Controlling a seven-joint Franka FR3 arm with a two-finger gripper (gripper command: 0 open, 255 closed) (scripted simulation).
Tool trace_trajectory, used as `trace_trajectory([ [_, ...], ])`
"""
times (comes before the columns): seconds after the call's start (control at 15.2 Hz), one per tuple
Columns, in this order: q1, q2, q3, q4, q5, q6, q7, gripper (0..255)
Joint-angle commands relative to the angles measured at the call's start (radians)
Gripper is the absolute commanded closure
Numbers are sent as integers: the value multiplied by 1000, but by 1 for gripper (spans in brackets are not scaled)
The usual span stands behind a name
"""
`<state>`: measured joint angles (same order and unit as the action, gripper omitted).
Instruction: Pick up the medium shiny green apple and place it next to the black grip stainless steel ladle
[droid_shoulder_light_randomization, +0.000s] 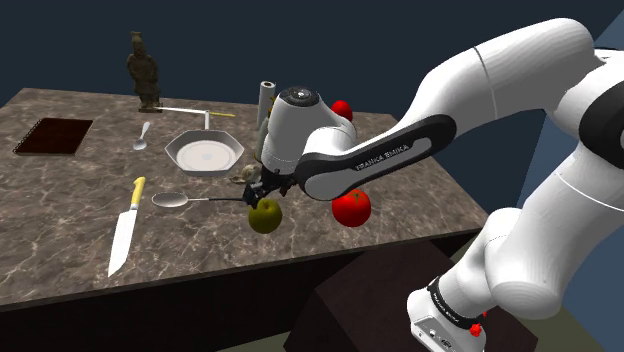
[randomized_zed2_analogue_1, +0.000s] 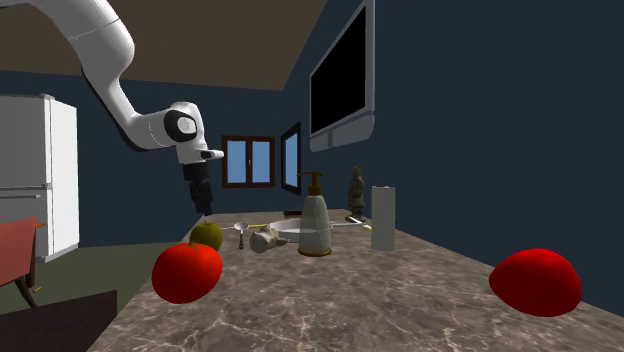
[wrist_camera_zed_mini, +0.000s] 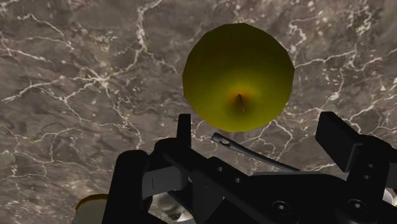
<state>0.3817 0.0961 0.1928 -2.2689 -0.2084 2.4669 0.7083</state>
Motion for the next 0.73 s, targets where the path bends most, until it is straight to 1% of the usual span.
trace_trajectory([
  [0.0,1,-40,6,9,22,-47,-15,0],
  [0.13,3,-84,10,22,44,-102,-30,0],
  [0.66,3,-84,10,22,44,-102,-30,0],
])
